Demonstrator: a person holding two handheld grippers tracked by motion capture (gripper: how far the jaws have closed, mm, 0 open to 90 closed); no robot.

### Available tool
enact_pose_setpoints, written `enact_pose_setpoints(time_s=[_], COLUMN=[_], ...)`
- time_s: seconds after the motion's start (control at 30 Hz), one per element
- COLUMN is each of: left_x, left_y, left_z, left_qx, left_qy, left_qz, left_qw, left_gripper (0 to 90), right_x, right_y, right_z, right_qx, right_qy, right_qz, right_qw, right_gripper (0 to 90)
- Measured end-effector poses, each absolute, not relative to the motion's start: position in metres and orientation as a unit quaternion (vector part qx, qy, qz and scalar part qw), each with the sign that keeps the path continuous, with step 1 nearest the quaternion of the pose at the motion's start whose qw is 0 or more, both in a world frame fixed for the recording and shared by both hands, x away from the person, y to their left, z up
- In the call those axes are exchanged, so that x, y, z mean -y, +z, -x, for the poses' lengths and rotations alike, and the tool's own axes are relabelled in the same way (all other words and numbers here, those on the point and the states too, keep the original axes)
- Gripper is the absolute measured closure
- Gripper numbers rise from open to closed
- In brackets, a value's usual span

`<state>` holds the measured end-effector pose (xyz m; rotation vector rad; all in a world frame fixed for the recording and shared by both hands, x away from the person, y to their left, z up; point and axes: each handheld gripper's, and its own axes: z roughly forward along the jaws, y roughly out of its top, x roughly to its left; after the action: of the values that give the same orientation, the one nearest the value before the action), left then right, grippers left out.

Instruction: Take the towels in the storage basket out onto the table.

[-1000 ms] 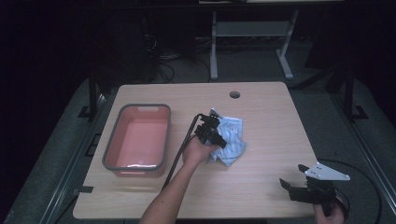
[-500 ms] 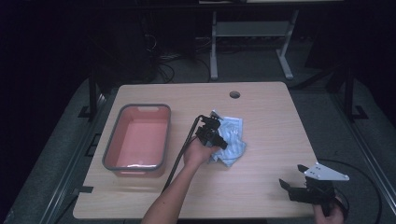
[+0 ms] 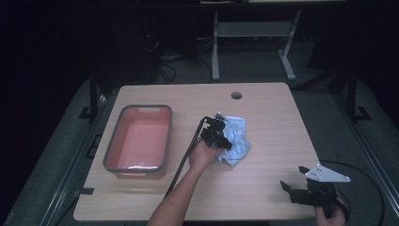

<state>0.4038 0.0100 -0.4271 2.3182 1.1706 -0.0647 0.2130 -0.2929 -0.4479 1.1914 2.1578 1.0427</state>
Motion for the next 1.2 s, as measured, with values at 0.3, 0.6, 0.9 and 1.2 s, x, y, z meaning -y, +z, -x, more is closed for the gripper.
enact_pose_setpoints(time_s=[0.3, 0.6, 0.9, 1.2], left_x=[-0.009, -0.014, -0.029, -0.044], left_y=[-0.421, -0.410, -0.401, -0.398], left_z=[-0.400, -0.393, -0.383, -0.374], left_qx=[-0.436, -0.425, -0.417, -0.415], left_qy=[-0.019, -0.023, -0.020, -0.020], left_qz=[-0.854, -0.854, -0.854, -0.852], left_qw=[0.283, 0.299, 0.310, 0.318], left_gripper=[45.0, 33.5, 26.4, 26.6], right_x=[0.294, 0.294, 0.296, 0.296], right_y=[-0.447, -0.447, -0.447, -0.448], right_z=[-0.213, -0.212, -0.212, -0.214], right_qx=[-0.784, -0.785, -0.784, -0.785], right_qy=[0.379, 0.377, 0.375, 0.372], right_qz=[-0.434, -0.433, -0.434, -0.436], right_qw=[0.232, 0.233, 0.236, 0.234], right_gripper=[13.8, 13.8, 13.8, 13.8])
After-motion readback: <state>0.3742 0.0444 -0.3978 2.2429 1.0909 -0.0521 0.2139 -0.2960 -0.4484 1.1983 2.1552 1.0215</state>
